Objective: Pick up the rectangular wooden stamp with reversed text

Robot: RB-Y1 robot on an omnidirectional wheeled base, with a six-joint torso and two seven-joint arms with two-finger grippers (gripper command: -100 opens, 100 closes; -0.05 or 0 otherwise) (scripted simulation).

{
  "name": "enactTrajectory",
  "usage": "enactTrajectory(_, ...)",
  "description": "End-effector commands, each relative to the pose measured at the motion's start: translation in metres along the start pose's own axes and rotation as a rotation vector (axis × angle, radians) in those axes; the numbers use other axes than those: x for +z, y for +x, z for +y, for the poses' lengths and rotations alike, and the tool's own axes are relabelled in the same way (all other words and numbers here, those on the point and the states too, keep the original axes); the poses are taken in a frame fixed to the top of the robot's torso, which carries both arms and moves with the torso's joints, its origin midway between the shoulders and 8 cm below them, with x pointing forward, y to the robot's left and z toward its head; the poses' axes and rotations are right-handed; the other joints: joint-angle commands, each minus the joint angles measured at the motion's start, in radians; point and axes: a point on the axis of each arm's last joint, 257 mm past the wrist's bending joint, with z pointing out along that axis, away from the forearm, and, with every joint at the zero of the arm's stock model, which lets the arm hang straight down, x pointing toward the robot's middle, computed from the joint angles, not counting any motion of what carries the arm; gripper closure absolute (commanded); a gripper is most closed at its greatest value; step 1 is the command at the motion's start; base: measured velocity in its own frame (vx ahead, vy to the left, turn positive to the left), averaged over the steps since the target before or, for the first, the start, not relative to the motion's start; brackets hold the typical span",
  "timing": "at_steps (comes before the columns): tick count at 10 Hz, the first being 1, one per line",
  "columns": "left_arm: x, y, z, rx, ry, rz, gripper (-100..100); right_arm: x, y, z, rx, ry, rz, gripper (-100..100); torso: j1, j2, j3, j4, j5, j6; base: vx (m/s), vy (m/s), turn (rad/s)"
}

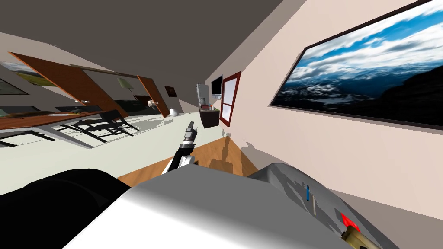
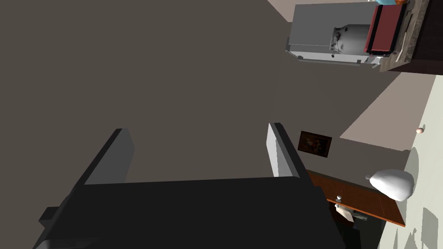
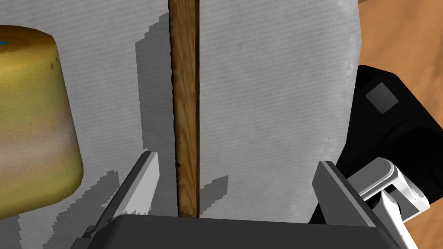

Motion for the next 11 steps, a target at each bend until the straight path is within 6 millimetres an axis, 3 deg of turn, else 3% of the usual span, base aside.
enactTrajectory(1,0.000,0.000,0.000,0.000,0.000,0.000,0,0.011,-0.023,0.003,0.005,-0.008,-0.043,-100,0.000,0.000,0.000,0.000,0.000,0.000,0.071,-0.161,0.182)
enactTrajectory(4,0.000,0.000,0.000,0.000,0.000,0.000,0,0.022,-0.060,0.015,-0.035,-0.044,-0.113,-100,0.009,0.002,0.001,0.000,0.002,0.001,0.009,-0.033,-0.001)
enactTrajectory(5,0.000,0.000,0.000,0.000,0.000,0.000,0,0.014,-0.031,0.006,-0.004,-0.016,-0.058,-100,0.012,0.003,0.002,0.000,0.002,0.001,-0.009,0.026,0.003)
enactTrajectory(6,0.000,0.000,0.000,0.000,0.000,0.000,0,0.011,-0.023,0.003,0.005,-0.008,-0.043,-100,0.013,0.004,0.002,0.001,0.003,0.002,-0.003,0.014,-0.006)
enactTrajectory(7,0.000,0.000,0.000,0.000,0.000,0.000,0,0.013,-0.030,0.005,-0.003,-0.015,-0.057,-100,0.013,0.003,0.002,0.001,0.003,0.001,0.000,0.000,0.000)
enactTrajectory(8,0.000,0.000,0.000,0.000,0.000,0.000,0,0.013,-0.028,0.004,-0.002,-0.014,-0.054,0,0.013,0.003,0.002,0.001,0.003,0.001,0.000,0.000,0.000)
enactTrajectory(9,0.000,0.000,0.000,0.000,0.000,0.000,0,0.019,-0.033,0.015,-0.034,-0.031,-0.066,-100,0.012,0.003,0.002,0.001,0.003,0.001,0.089,-0.023,-0.334)
enactTrajectory(11,0.000,0.000,0.000,0.000,0.000,0.000,0,0.018,-0.034,0.012,-0.041,-0.024,-0.064,-100,0.011,-0.003,-0.002,-0.001,0.003,0.001,0.086,-0.021,-0.037)
